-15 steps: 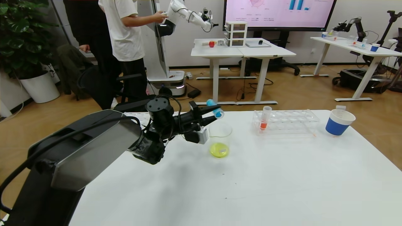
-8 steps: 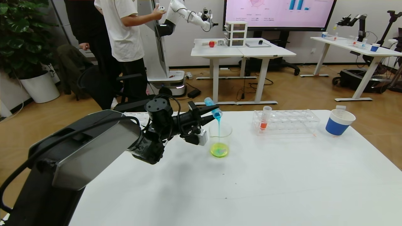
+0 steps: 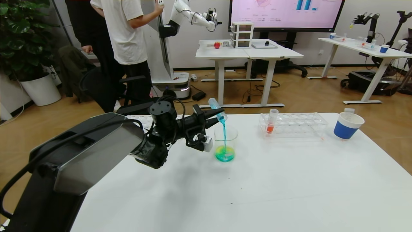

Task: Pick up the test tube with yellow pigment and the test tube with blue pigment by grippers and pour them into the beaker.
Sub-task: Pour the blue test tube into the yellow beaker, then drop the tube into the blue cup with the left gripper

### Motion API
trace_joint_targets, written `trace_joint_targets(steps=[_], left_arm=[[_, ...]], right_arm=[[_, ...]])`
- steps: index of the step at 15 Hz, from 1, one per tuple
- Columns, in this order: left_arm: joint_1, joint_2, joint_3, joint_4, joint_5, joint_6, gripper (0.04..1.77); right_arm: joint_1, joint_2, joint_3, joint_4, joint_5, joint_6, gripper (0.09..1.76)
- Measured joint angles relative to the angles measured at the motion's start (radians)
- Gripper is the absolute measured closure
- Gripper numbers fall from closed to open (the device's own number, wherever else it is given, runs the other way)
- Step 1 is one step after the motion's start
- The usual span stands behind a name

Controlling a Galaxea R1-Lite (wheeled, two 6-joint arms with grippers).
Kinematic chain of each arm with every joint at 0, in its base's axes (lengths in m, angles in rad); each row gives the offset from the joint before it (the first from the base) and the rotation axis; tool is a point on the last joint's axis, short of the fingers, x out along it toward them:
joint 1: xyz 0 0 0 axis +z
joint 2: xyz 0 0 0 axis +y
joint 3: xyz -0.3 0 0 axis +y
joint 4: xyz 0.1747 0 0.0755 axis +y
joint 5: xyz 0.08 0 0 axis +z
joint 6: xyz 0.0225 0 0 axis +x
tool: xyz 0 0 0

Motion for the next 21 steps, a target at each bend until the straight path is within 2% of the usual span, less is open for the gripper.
trace_joint_targets(steps=[8,13,15,17,18,20,21], left_arm=[[-0.007,0.0,0.013,0.021,0.0,0.21,1.3],[-0.001,-0.003,0.015,0.022,0.003,0.197,1.3],[-0.004,-0.015,0.015,0.016,0.004,0.091,1.3],[-0.014,-0.037,0.02,0.001,0.023,-0.121,1.3],[-0.019,-0.051,0.024,-0.024,0.058,-0.242,1.3],[-0.035,-0.077,0.038,-0.108,0.199,-0.51,1.3],[-0.053,-0.091,0.049,-0.152,0.341,-0.627,1.3]], right_arm=[[0.0,0.0,0.0,0.0,0.0,0.0,0.11],[0.0,0.0,0.0,0.0,0.0,0.0,0.11],[0.0,0.0,0.0,0.0,0.0,0.0,0.11],[0.0,0.0,0.0,0.0,0.0,0.0,0.11],[0.0,0.0,0.0,0.0,0.0,0.0,0.11],[0.0,0.0,0.0,0.0,0.0,0.0,0.11],[0.0,0.0,0.0,0.0,0.0,0.0,0.11]])
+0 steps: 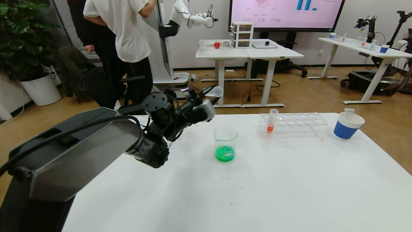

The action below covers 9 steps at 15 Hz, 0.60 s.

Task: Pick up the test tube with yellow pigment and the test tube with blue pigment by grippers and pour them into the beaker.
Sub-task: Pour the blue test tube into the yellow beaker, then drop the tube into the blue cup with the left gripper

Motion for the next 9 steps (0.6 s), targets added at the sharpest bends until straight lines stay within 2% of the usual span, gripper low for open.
trace_joint_targets(steps=[2,5,7,9], left_arm=[[-0.053,-0.037,0.038,-0.028,0.279,-0.164,1.3],[-0.114,-0.095,0.083,0.011,0.577,-0.395,1.3],[-0.135,-0.142,0.091,0.128,0.719,-0.556,1.3],[-0.148,-0.201,0.093,0.288,0.808,-0.713,1.3]], right_arm=[[0.0,0.0,0.0,0.0,0.0,0.0,0.11],[0.0,0.0,0.0,0.0,0.0,0.0,0.11],[0.0,0.0,0.0,0.0,0.0,0.0,0.11],[0.0,0.0,0.0,0.0,0.0,0.0,0.11]])
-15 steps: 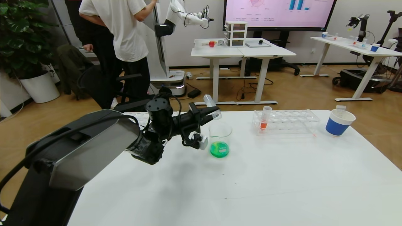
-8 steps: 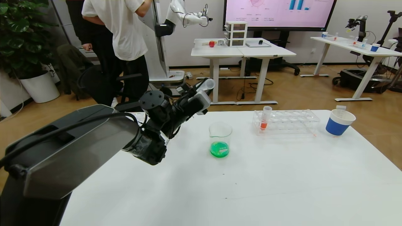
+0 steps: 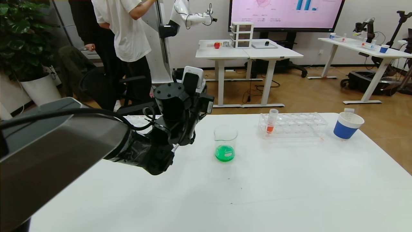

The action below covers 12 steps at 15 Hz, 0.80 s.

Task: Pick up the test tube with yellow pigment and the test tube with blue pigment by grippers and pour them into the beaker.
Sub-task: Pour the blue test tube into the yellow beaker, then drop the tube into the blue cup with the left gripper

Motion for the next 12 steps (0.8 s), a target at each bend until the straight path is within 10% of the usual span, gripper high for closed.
trace_joint_targets(steps=[6,12], left_arm=[[0.028,-0.138,0.012,0.206,0.085,-0.192,1.3],[0.297,-0.228,0.093,0.315,-0.007,-0.281,1.3]], right_arm=[[0.0,0.0,0.0,0.0,0.0,0.0,0.11],[0.0,0.0,0.0,0.0,0.0,0.0,0.11]])
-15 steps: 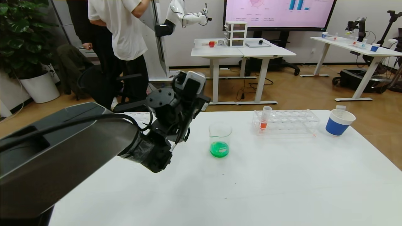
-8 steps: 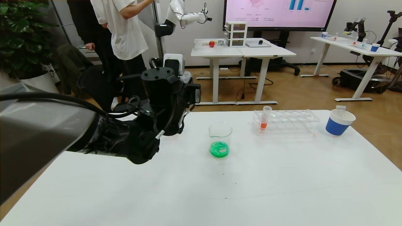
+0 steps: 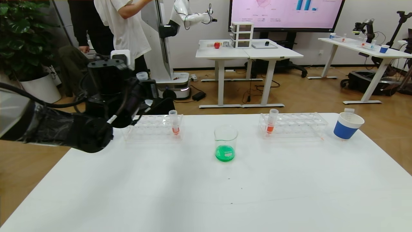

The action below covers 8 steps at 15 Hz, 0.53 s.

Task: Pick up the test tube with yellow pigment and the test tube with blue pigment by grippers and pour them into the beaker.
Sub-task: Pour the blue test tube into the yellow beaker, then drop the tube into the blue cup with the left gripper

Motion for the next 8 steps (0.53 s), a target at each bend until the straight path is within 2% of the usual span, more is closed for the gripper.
trace_joint_targets(steps=[4,6,8], left_arm=[[0.241,-0.049,0.098,-0.039,-0.155,-0.001,1.3],[0.362,-0.059,0.116,-0.051,-0.222,-0.002,1.3],[0.457,-0.063,0.125,-0.054,-0.278,-0.003,1.3]], right_arm=[[0.0,0.0,0.0,0.0,0.0,0.0,0.11],[0.0,0.0,0.0,0.0,0.0,0.0,0.11],[0.0,0.0,0.0,0.0,0.0,0.0,0.11]])
